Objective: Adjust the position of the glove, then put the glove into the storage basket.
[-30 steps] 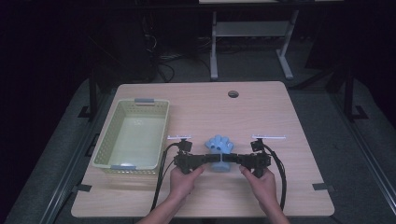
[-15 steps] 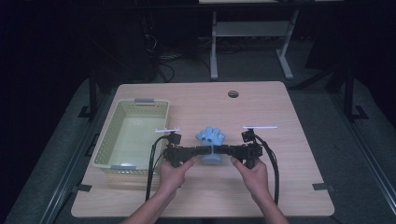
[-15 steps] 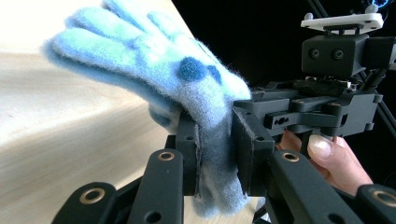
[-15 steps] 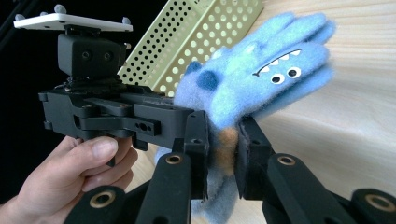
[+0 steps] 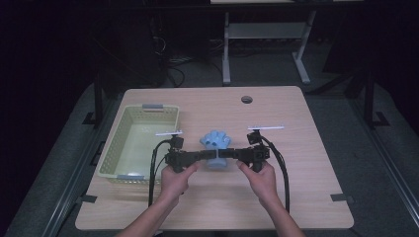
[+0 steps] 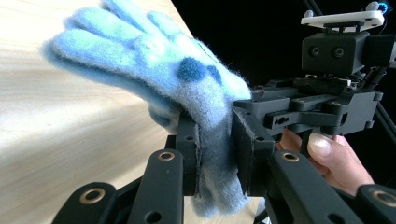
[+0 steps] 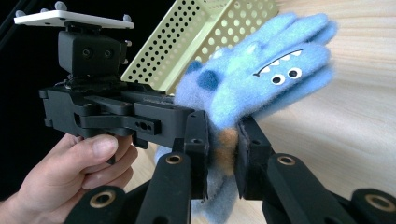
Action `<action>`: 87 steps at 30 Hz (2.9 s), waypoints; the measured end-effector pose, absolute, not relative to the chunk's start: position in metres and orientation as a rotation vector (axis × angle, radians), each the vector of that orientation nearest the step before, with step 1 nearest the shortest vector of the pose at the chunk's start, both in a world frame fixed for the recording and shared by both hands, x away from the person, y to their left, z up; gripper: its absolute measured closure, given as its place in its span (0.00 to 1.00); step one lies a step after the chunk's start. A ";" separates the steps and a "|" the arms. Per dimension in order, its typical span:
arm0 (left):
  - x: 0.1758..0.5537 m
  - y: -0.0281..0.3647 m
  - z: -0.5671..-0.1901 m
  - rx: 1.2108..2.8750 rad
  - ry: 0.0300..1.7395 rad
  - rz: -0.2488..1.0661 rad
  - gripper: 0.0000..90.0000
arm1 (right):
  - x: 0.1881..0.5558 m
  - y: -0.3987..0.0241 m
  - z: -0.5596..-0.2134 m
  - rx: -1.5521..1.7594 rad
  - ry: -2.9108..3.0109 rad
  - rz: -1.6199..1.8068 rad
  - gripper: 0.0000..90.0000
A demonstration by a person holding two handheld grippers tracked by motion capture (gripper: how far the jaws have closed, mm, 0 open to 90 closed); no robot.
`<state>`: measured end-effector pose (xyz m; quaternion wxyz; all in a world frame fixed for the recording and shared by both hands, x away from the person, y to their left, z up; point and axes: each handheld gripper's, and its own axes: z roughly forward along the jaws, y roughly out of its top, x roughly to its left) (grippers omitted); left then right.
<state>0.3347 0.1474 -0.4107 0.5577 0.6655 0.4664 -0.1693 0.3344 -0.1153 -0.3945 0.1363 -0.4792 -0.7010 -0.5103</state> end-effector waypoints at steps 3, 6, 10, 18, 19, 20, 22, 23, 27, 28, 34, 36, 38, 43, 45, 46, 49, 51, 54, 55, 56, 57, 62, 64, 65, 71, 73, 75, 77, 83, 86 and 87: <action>0.336 0.151 -0.411 1.566 1.107 -0.397 0.81 | 0.337 -0.112 -0.394 -1.381 -2.036 -1.479 0.86; 0.336 0.153 -0.412 1.570 1.111 -0.393 0.81 | 0.338 -0.109 -0.396 -1.381 -2.029 -1.472 0.86; 0.335 0.156 -0.412 1.567 1.112 -0.397 0.81 | 0.338 -0.105 -0.396 -1.379 -2.035 -1.470 0.86; 0.335 0.159 -0.409 1.564 1.107 -0.392 0.81 | 0.338 -0.102 -0.392 -1.373 -2.052 -1.471 0.86; 0.335 0.160 -0.409 1.564 1.108 -0.392 0.81 | 0.338 -0.101 -0.392 -1.371 -2.053 -1.467 0.86; 0.335 0.160 -0.409 1.560 1.108 -0.389 0.81 | 0.338 -0.101 -0.391 -1.371 -2.053 -1.466 0.86; 0.335 0.161 -0.409 1.565 1.104 -0.389 0.81 | 0.339 -0.100 -0.391 -1.367 -2.056 -1.465 0.86; 0.335 0.162 -0.409 1.564 1.105 -0.390 0.81 | 0.339 -0.100 -0.391 -1.366 -2.060 -1.465 0.86; 0.335 0.164 -0.409 1.559 1.108 -0.386 0.81 | 0.340 -0.097 -0.390 -1.365 -2.062 -1.459 0.86; 0.335 0.165 -0.408 1.556 1.109 -0.387 0.81 | 0.341 -0.096 -0.390 -1.361 -2.065 -1.459 0.86; 0.335 0.174 -0.406 1.549 1.107 -0.375 0.81 | 0.343 -0.089 -0.387 -1.352 -2.065 -1.459 0.86; 0.334 0.176 -0.405 1.554 1.107 -0.362 0.81 | 0.344 -0.086 -0.387 -1.346 -2.061 -1.460 0.86; 0.333 0.179 -0.404 1.555 1.108 -0.360 0.81 | 0.344 -0.083 -0.388 -1.342 -2.061 -1.456 0.86; 0.334 0.189 -0.400 1.541 1.106 -0.359 0.81 | 0.346 -0.075 -0.383 -1.326 -2.070 -1.468 0.86; 0.334 0.193 -0.398 1.538 1.107 -0.354 0.81 | 0.347 -0.071 -0.381 -1.321 -2.065 -1.470 0.86; 0.334 0.195 -0.397 1.533 1.108 -0.355 0.81 | 0.347 -0.069 -0.380 -1.314 -2.069 -1.473 0.86; 0.335 0.201 -0.396 1.539 1.101 -0.344 0.81 | 0.349 -0.064 -0.379 -1.301 -2.055 -1.484 0.86; 0.335 0.204 -0.395 1.537 1.106 -0.344 0.81 | 0.350 -0.061 -0.379 -1.299 -2.052 -1.482 0.86; 0.337 0.210 -0.395 1.513 1.091 -0.374 0.82 | 0.351 -0.057 -0.379 -1.289 -2.046 -1.487 0.86; 0.337 0.212 -0.395 1.508 1.089 -0.382 0.82 | 0.351 -0.056 -0.378 -1.287 -2.043 -1.493 0.86; 0.337 0.213 -0.395 1.509 1.092 -0.384 0.82 | 0.350 -0.055 -0.376 -1.288 -2.037 -1.489 0.86; 0.338 0.214 -0.395 1.510 1.090 -0.383 0.82 | 0.350 -0.053 -0.376 -1.282 -2.055 -1.497 0.86; 0.338 0.222 -0.392 1.515 1.098 -0.387 0.82 | 0.350 -0.045 -0.374 -1.277 -2.061 -1.496 0.86; 0.338 0.227 -0.391 1.520 1.096 -0.388 0.82 | 0.351 -0.042 -0.373 -1.267 -2.062 -1.497 0.86; 0.338 0.229 -0.390 1.525 1.098 -0.386 0.82 | 0.351 -0.040 -0.373 -1.265 -2.057 -1.499 0.86; 0.340 0.241 -0.389 1.516 1.093 -0.385 0.82 | 0.355 -0.029 -0.372 -1.249 -2.041 -1.509 0.86; 0.340 0.245 -0.388 1.516 1.092 -0.384 0.83 | 0.356 -0.025 -0.372 -1.244 -2.043 -1.506 0.85; 0.340 0.249 -0.388 1.516 1.094 -0.380 0.83 | 0.357 -0.022 -0.372 -1.238 -2.039 -1.506 0.85; 0.339 0.253 -0.387 1.517 1.101 -0.376 0.83 | 0.358 -0.018 -0.372 -1.228 -2.035 -1.509 0.85; 0.339 0.266 -0.385 1.528 1.111 -0.360 0.84 | 0.360 -0.005 -0.375 -1.214 -2.024 -1.509 0.85; 0.340 0.272 -0.385 1.525 1.112 -0.363 0.84 | 0.361 0.001 -0.374 -1.212 -2.018 -1.503 0.85; 0.340 0.274 -0.385 1.524 1.111 -0.366 0.84 | 0.361 0.003 -0.374 -1.207 -2.025 -1.502 0.85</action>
